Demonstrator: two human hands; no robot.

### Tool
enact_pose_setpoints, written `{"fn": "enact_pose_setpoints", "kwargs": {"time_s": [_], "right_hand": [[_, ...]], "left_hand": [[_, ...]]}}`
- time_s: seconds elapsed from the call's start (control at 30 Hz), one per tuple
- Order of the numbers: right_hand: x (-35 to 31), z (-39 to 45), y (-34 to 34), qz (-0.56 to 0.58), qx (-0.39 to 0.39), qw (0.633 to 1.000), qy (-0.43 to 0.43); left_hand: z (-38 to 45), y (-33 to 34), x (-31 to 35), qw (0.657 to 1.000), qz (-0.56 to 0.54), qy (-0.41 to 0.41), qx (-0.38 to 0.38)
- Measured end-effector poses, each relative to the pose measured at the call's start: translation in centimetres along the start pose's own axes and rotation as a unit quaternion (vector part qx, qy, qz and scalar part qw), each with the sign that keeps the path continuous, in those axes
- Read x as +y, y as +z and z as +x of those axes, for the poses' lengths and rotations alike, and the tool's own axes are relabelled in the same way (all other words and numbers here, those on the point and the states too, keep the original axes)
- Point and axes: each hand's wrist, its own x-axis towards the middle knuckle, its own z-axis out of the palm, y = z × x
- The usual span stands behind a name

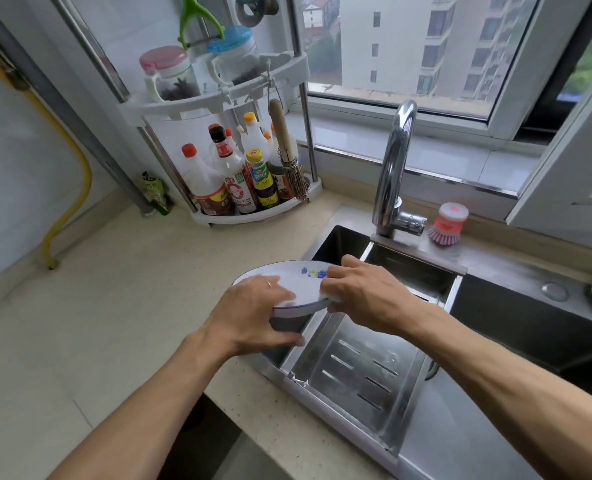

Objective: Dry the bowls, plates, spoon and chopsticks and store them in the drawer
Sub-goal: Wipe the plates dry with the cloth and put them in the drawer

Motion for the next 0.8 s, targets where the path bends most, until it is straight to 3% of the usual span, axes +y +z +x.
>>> {"fn": "enact_pose_setpoints", "kwargs": {"time_s": [0.1, 0.17, 0.27, 0.37, 0.43, 0.5, 0.57, 0.6, 0.7, 0.73, 0.8], "right_hand": [[0.4, 0.0, -0.4, 0.063, -0.016, 0.997, 0.027], [0.8, -0.1, -0.4, 0.152, 0.030, 0.984, 0.093], [1.0, -0.1, 0.1, 0.279, 0.163, 0.920, 0.220], [-1.9, 0.6, 1.1, 0.342, 0.234, 0.882, 0.224], [-4.7, 1.2, 2.1, 0.372, 0.219, 0.884, 0.180], [-6.3, 1.4, 3.0, 0.328, 0.184, 0.915, 0.147], [-5.5, 1.6, 3.5, 0.271, 0.166, 0.935, 0.156], [-4.7, 2.0, 3.4, 0.272, 0.168, 0.930, 0.181], [-3.7, 3.8, 2.6, 0.375, 0.178, 0.864, 0.286], [-4.3, 4.4, 2.5, 0.373, 0.186, 0.866, 0.276], [-6.1, 4.6, 3.3, 0.321, 0.188, 0.906, 0.202]], "left_hand": [[0.2, 1.0, 0.3, 0.992, 0.006, 0.046, 0.115], [0.3, 0.7, 0.5, 0.990, -0.087, -0.011, 0.109], [0.5, 0.2, 1.3, 0.964, -0.237, -0.094, 0.070], [0.9, 0.1, 2.3, 0.933, -0.329, -0.121, 0.074], [1.0, 0.4, 2.8, 0.908, -0.395, -0.113, 0.074], [1.1, 0.4, 3.1, 0.885, -0.444, -0.110, 0.086], [1.0, 0.1, 3.5, 0.883, -0.444, -0.120, 0.089], [0.9, 0.0, 3.6, 0.889, -0.431, -0.127, 0.086], [0.7, 0.1, 3.4, 0.896, -0.407, -0.160, 0.083], [0.8, 0.0, 3.4, 0.889, -0.418, -0.162, 0.093], [1.0, 0.1, 3.0, 0.874, -0.443, -0.162, 0.116]]}}
